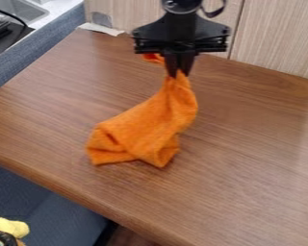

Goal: Move the cloth from top to bottom

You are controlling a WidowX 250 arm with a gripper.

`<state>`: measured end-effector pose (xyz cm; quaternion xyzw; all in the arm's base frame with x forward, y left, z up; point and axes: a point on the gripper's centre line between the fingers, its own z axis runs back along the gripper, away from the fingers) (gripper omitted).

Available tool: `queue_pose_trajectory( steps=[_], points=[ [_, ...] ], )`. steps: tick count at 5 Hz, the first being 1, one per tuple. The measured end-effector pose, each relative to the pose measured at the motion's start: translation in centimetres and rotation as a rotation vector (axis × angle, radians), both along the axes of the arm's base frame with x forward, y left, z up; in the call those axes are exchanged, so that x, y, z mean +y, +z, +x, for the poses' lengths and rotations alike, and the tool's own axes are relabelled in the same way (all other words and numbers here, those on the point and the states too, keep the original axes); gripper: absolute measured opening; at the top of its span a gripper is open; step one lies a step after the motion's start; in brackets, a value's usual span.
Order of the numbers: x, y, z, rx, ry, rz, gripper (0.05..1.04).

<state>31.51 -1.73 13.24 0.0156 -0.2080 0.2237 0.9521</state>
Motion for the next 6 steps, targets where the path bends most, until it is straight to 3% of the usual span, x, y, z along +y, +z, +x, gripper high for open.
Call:
queue_pose_trajectory(
  steps=[2, 4, 6],
  points=[
    [0.6, -1.9, -3.4, 0.126, 0.007, 0.007, 0.063],
    [1.3, -3.3, -5.5, 0.185, 0.026, 0.027, 0.063],
    [1.4, -6.1, -6.6, 0.259, 0.047, 0.03, 0.062]
  ],
)
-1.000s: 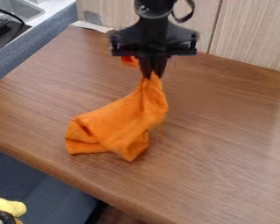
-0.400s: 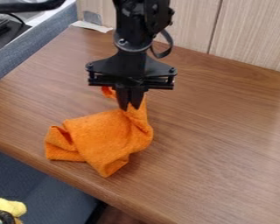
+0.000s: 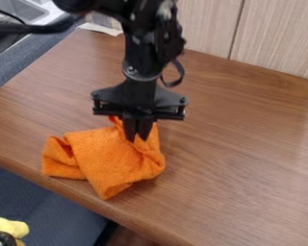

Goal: Move the cloth from top to bottom

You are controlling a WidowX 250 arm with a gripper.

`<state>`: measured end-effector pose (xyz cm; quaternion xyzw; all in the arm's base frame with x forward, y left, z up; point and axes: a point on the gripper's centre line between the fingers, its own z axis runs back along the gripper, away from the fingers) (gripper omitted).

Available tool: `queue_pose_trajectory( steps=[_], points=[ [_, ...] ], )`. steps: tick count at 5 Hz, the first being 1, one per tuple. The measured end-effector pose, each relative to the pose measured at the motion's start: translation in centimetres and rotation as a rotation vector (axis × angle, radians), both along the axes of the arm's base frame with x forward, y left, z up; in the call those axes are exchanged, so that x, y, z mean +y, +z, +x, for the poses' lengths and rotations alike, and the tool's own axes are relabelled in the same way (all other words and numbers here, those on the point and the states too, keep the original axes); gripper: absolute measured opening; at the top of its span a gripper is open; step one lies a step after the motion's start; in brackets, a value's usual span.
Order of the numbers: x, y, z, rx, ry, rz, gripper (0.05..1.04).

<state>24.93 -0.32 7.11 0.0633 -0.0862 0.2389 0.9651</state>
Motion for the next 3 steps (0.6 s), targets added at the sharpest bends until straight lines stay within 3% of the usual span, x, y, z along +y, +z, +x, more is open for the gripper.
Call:
queue_pose_trajectory(
  steps=[1, 2, 3],
  points=[
    [0.0, -1.5, -0.2, 0.027, 0.04, 0.021, 0.062],
    [-0.5, -2.9, -0.2, 0.06, 0.044, -0.011, 0.08],
    [-0.5, -2.9, -0.2, 0.064, 0.053, -0.042, 0.234]
  ],
)
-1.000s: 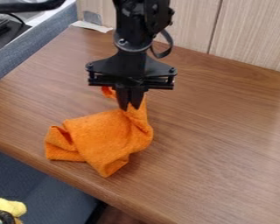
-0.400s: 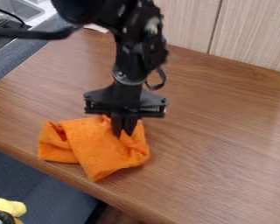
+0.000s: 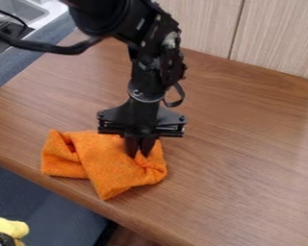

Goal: Move the cloth from top to bottom

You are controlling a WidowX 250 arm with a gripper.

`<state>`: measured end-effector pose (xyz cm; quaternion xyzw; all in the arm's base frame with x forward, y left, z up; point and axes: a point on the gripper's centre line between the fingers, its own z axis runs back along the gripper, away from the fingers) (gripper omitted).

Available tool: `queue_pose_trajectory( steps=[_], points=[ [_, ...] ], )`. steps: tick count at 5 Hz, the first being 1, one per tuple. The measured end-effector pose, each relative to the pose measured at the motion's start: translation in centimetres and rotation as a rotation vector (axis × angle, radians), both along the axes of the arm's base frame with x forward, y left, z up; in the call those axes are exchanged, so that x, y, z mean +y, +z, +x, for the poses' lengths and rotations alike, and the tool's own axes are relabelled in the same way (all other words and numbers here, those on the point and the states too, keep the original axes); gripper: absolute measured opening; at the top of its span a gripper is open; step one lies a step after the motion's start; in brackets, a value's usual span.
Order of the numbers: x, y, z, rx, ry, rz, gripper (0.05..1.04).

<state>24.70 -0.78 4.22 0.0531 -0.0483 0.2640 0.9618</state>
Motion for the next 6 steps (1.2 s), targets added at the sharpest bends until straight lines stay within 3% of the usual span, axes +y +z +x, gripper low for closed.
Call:
queue_pose_trajectory(
  steps=[2, 3, 6],
  points=[
    [-0.1, 0.3, 0.3, -0.006, -0.031, -0.003, 0.759],
    [-0.4, 1.3, 0.6, -0.027, -0.049, -0.028, 0.995],
    [-1.0, 8.5, 3.9, -0.233, -0.179, -0.068, 1.001]
  ],
)
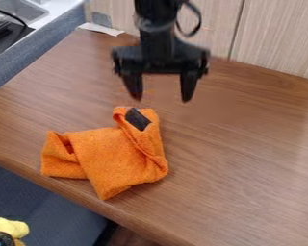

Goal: Move the cloth from top to bottom

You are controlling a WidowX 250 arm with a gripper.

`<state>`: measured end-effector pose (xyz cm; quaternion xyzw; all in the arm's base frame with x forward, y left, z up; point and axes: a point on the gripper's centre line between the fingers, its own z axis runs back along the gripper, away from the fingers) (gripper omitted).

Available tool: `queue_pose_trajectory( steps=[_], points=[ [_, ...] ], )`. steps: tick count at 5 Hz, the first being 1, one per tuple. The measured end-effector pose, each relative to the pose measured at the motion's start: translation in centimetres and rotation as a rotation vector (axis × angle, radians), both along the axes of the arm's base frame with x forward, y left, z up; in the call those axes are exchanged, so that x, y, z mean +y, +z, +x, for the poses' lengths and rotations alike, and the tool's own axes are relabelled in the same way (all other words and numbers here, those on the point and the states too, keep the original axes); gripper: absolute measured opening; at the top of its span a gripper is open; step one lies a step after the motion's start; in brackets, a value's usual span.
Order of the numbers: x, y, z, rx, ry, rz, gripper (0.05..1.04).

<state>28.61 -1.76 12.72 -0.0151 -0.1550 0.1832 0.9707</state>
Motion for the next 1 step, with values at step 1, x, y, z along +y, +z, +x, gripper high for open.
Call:
queue_pose_trajectory(
  steps=[1],
  points=[
    [0.42, 2.12, -0.43, -0.058, -0.016, -0.002, 1.001]
  ],
)
